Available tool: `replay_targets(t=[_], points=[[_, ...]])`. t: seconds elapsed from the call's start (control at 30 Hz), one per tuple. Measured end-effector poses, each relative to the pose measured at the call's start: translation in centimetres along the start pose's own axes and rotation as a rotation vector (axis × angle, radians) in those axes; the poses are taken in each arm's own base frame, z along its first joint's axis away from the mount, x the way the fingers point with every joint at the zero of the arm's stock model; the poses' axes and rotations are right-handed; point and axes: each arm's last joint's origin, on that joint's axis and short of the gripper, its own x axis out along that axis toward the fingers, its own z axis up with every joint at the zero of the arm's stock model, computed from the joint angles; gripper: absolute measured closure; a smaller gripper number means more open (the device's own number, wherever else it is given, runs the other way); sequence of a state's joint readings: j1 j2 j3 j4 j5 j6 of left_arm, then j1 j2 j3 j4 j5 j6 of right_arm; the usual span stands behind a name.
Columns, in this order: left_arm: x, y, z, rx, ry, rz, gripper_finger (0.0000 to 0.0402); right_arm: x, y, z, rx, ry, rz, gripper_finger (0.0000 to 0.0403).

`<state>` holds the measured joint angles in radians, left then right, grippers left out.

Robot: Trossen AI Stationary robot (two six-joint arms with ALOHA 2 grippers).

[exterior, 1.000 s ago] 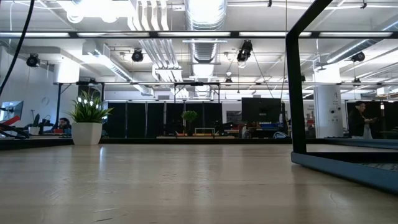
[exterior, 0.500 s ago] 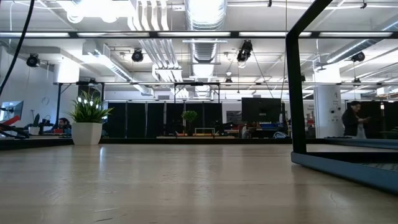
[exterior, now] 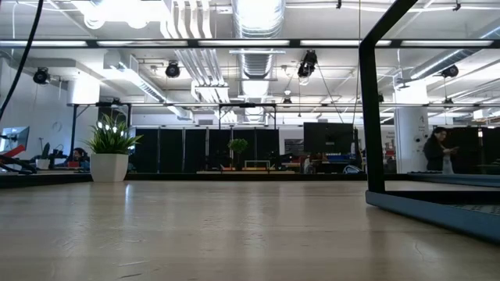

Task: Pick & Place Mini bowls
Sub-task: Stack the white patterned bowl on top of the white patterned bowls on the shelf

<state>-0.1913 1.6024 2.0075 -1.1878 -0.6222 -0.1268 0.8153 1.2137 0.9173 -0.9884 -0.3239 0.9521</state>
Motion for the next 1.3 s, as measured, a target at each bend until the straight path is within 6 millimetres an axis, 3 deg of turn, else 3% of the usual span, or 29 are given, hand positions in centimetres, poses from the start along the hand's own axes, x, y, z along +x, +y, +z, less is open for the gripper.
replay_targets(t=[0.53, 1.3], points=[[0.0, 0.0, 0.1, -0.006, -0.007, 0.000, 0.0353, 2.8, -1.3, -0.5, 0.098, 0.062, 0.021, 0.0392], [0.0, 0.0, 0.1, -0.006, -0.007, 0.000, 0.0353, 4.8, -2.5, -0.5, 0.185, 0.068, 0.042, 0.0390]])
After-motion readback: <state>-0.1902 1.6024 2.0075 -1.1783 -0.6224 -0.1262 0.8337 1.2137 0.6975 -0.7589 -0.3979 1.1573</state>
